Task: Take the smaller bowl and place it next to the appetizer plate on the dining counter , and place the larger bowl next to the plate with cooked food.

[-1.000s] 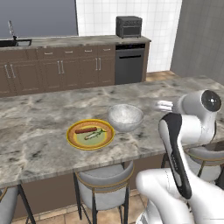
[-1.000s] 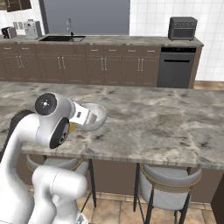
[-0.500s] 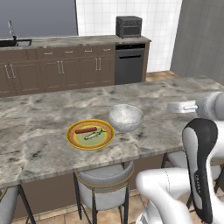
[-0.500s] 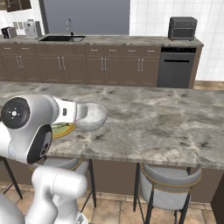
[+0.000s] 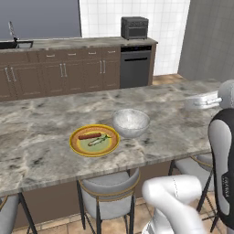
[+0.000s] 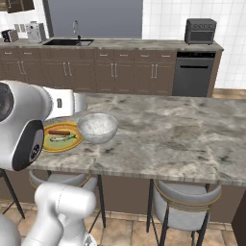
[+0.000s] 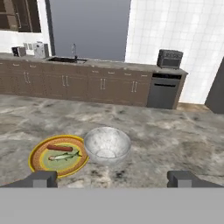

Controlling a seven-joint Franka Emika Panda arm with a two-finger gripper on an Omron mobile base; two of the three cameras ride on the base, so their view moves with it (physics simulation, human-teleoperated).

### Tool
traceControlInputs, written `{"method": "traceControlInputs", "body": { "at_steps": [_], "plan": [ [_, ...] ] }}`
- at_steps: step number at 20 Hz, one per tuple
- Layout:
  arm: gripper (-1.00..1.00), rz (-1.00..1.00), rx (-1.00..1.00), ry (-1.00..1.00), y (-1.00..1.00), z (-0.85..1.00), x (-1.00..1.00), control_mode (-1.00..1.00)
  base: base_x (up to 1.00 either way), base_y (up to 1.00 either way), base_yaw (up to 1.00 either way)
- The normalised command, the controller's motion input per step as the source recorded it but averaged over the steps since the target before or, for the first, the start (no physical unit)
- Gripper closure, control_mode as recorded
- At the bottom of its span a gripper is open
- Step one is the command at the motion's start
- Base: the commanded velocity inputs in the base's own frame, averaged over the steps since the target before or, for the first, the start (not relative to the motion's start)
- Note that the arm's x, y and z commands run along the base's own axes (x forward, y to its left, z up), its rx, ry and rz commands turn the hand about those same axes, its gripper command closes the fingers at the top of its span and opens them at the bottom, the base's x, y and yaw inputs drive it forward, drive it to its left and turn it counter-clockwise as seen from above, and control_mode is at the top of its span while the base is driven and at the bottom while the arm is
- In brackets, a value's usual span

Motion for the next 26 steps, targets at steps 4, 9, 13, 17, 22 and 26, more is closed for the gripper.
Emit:
{"method": "traceControlInputs", "body": {
  "at_steps": [4, 9, 13, 17, 22, 26],
  "plan": [
    [-1.00, 0.00, -0.10, 0.22, 0.35, 0.27, 0.00, -1.00, 0.00, 0.00, 0.00],
    [-1.00, -0.01, -0.15, 0.04, 0.38, -0.04, 0.01, -1.00, 0.00, 0.00, 0.00],
    [-1.00, -0.05, -0.06, 0.00, 0.17, -0.02, -0.02, 1.00, -0.16, 0.13, -0.04],
    [-1.00, 0.00, 0.00, 0.00, 0.00, 0.00, 0.00, 1.00, -0.60, 0.21, -0.07],
    [-1.00, 0.00, 0.00, 0.00, 0.00, 0.00, 0.00, 1.00, -0.93, 0.34, 0.00],
    [-1.00, 0.00, 0.00, 0.00, 0.00, 0.00, 0.00, 1.00, -0.63, 0.84, 0.02]
  ]
}}
